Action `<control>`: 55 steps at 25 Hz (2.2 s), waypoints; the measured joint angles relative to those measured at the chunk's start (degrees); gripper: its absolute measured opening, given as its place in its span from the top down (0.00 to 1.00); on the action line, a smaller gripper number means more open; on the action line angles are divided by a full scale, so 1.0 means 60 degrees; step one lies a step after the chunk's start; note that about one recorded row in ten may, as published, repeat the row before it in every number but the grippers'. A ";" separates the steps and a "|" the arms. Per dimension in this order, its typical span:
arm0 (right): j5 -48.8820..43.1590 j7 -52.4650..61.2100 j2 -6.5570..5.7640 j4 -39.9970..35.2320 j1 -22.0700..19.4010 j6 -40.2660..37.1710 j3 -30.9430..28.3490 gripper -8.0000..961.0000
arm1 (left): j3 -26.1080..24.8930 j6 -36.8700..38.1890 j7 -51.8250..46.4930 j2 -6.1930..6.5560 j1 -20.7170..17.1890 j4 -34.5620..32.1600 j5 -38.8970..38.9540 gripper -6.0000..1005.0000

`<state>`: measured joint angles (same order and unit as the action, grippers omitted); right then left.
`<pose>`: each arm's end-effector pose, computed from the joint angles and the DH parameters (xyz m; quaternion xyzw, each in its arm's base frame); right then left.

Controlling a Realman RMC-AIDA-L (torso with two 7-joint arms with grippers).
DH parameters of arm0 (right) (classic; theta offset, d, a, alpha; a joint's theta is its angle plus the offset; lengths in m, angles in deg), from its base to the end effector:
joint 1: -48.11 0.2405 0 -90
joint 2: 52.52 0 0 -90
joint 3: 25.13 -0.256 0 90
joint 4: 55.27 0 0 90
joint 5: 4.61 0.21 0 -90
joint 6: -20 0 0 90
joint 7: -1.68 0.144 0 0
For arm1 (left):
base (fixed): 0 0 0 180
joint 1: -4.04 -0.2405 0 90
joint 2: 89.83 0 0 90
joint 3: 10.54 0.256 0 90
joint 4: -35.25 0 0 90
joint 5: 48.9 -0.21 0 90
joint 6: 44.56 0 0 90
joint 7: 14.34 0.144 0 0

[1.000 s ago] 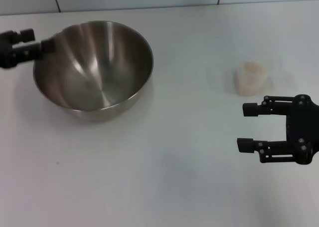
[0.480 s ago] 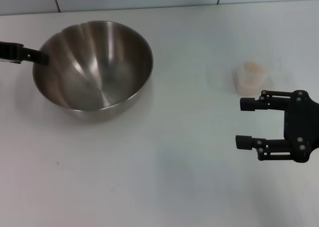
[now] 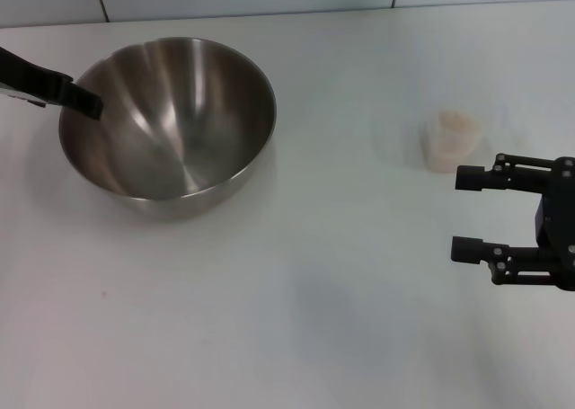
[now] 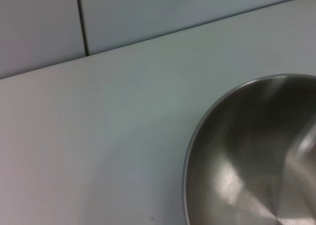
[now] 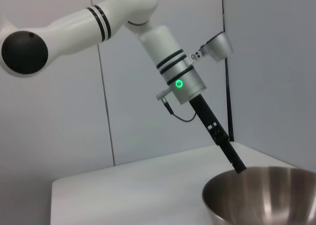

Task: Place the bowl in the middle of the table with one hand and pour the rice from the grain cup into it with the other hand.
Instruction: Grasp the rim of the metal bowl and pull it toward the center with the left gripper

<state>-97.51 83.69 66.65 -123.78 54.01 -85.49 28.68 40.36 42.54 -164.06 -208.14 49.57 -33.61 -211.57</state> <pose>0.2519 0.2357 0.0652 -0.9404 0.1031 0.2982 0.1268 -0.2021 0.4141 0.0770 -0.8281 -0.4621 0.1053 0.2996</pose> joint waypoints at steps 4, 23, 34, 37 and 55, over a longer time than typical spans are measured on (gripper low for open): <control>0.0018 -0.0034 0.0012 0.0063 0.0004 -0.0089 -0.0102 0.22 | 0.0095 -0.0094 -0.0014 -0.0012 -0.0010 0.0150 0.0012 0.25; -0.0044 -0.0426 0.0003 0.0308 0.0020 -0.0125 -0.0122 0.22 | 0.0503 -0.0871 -0.0027 -0.0044 0.0039 0.1317 0.0096 0.27; -0.0034 -0.0442 0.0001 0.0308 0.0027 -0.0129 -0.0133 0.22 | 0.1280 -0.1173 0.0015 -0.0038 -0.0120 0.1296 0.0117 0.34; -0.0033 -0.0476 0.0001 0.0341 0.0034 -0.0129 -0.0135 0.22 | 0.1312 -0.1181 -0.0009 -0.0028 -0.0104 0.1231 0.0120 0.43; -0.0017 -0.0573 0.0001 0.0463 0.0144 -0.0126 -0.0135 0.22 | 0.1667 -0.1194 -0.0095 -0.0041 -0.0045 0.1263 0.0045 0.87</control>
<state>-97.61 80.25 66.66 -121.01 54.88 -86.24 27.87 50.37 35.37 -164.63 -208.39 49.30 -26.03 -211.30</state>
